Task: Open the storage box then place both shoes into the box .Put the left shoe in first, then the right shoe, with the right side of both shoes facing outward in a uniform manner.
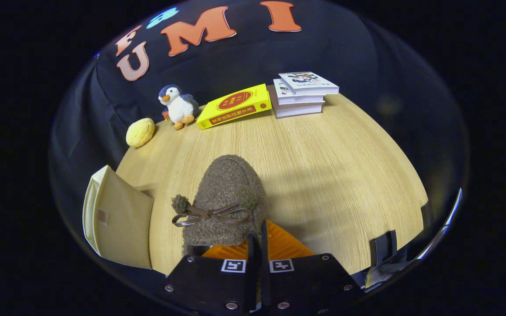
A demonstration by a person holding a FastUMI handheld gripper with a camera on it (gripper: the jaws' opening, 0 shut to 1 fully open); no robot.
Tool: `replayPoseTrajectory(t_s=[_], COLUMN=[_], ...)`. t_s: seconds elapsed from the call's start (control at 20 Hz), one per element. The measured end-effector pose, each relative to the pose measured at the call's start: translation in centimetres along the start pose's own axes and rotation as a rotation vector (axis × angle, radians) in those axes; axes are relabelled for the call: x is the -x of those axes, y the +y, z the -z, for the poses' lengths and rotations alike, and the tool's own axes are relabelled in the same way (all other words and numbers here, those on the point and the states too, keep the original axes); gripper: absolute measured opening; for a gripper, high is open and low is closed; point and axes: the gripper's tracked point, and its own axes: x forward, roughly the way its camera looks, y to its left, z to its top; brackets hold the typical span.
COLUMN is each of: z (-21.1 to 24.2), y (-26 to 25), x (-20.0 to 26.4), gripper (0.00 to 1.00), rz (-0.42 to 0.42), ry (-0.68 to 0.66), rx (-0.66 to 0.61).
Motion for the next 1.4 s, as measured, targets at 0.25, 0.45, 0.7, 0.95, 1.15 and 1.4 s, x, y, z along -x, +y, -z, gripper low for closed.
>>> replayPoseTrajectory(t_s=[0.25,0.45,0.7,0.95,1.15,1.4], z=[-2.8,-3.7,-3.5,-3.4,-2.1,0.7], y=[6.4,11.1,17.9,24.5,29.7,33.7], x=[3.7,5.6,7.4,9.2,9.2,7.3], gripper=[0.05,0.05,0.05,0.05,0.05,0.05], rz=[-0.025,-0.017,-0.058,-0.109,-0.168,-0.172], ry=[-0.042,-0.029,-0.01,-0.021,0.001,0.027], rx=[-0.014,0.011,0.055,0.095,0.115,0.155])
